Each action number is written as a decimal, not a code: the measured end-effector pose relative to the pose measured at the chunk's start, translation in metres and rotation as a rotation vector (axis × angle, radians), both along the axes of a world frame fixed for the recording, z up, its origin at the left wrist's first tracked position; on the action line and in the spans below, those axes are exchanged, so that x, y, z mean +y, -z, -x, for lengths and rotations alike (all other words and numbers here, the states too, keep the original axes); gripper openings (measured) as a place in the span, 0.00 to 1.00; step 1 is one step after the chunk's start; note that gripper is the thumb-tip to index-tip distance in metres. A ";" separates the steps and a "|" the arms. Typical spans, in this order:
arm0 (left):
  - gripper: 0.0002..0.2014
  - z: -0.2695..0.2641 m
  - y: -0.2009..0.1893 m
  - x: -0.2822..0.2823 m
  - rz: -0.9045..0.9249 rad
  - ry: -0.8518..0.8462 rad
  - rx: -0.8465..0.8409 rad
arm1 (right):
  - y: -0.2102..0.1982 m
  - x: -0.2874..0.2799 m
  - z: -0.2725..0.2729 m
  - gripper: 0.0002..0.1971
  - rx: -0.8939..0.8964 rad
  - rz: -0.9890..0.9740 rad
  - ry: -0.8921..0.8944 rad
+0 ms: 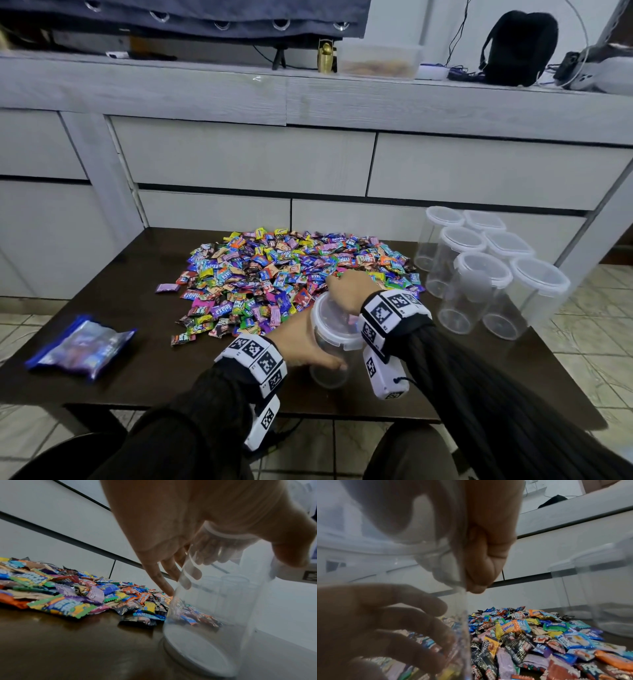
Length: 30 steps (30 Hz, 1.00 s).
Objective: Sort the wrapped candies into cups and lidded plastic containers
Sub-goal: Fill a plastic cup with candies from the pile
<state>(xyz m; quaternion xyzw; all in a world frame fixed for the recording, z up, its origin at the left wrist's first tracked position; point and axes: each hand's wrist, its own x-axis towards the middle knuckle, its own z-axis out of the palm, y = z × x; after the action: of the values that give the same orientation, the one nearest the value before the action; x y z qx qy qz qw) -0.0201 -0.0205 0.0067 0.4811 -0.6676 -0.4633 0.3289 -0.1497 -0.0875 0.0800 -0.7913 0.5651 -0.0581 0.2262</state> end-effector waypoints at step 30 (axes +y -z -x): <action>0.45 0.008 0.008 -0.004 0.127 -0.176 -0.010 | 0.008 -0.004 0.032 0.18 -0.330 0.027 -0.187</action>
<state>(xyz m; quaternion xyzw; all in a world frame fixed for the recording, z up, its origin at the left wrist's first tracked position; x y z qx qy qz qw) -0.0284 -0.0248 -0.0016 0.5184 -0.6526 -0.3870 0.3945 -0.1821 -0.0911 0.0719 -0.8231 0.4435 -0.1732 0.3096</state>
